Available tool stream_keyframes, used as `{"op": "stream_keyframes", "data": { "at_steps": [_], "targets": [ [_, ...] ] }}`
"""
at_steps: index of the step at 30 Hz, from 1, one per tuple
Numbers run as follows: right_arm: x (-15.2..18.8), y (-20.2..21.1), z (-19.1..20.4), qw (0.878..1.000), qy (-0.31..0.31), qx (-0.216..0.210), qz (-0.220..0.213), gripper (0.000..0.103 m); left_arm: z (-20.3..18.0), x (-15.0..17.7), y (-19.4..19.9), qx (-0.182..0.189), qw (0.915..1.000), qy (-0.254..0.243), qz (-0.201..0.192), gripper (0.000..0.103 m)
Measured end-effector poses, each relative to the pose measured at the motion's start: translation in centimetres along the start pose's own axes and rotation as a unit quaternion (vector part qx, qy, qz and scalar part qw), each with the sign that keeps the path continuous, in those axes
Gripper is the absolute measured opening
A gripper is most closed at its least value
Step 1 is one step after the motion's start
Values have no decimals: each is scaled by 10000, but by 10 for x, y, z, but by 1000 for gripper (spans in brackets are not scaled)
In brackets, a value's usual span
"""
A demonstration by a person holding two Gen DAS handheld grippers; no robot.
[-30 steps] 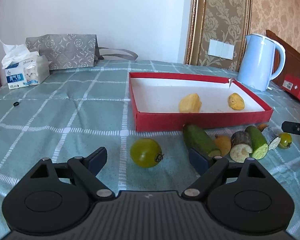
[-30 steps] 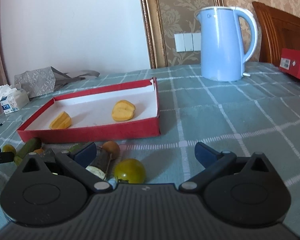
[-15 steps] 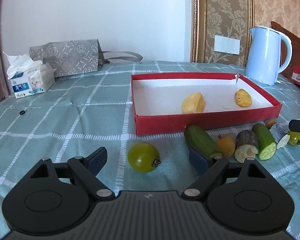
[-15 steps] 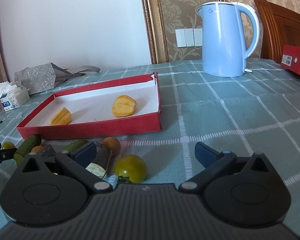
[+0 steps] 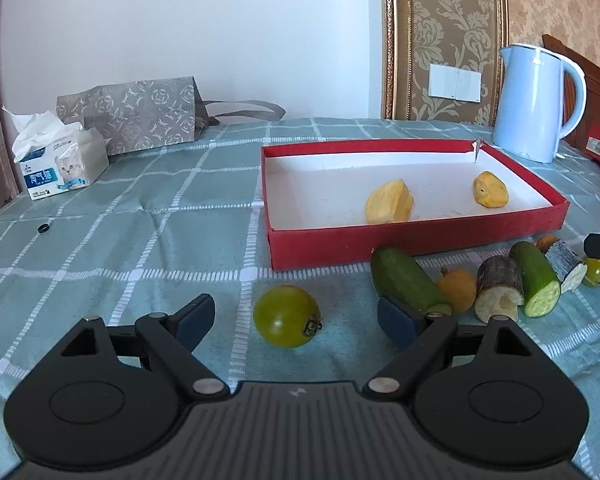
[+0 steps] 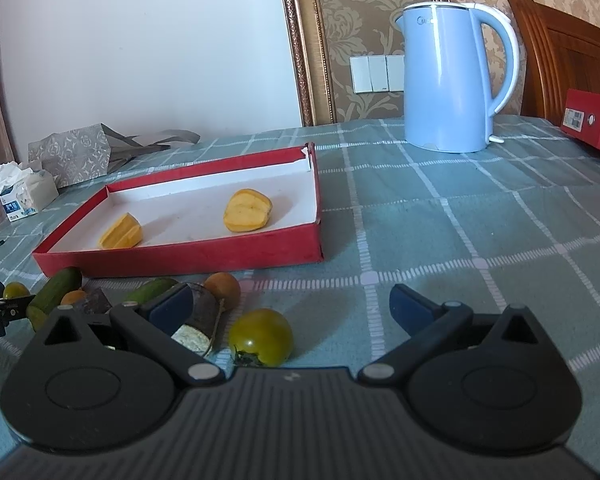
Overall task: Organize fruits
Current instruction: 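Move the left gripper to a green tomato and close on it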
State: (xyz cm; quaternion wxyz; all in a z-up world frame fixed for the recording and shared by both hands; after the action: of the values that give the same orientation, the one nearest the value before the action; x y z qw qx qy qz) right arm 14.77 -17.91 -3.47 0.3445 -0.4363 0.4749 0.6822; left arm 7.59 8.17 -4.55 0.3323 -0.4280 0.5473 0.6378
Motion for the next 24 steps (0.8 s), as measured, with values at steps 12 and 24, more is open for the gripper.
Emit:
{"op": "stream_keyframes", "data": {
  "at_steps": [12, 24],
  "targets": [
    [0, 0, 0, 10000, -3, 12, -3, 103, -2, 3, -5, 69, 9998, 67, 168, 44],
    [-6, 8, -3, 9994, 77, 208, -258, 103, 10, 2, -4, 312, 9977, 602, 93, 34]
  ]
}}
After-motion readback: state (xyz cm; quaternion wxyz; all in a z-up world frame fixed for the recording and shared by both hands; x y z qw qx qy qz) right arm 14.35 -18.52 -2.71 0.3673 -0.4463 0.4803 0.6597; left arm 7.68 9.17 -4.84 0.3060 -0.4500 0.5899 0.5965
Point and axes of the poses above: each gripper's, at about its wrist camera, not at the fingertips, and y roughly against the way its jaws point, z to its left, x to its underside, the point moved 5 cm from there along -y, roughly the way its jaws point, and after that the axes turned 8 degrees about -z, right-handed, at the moved point
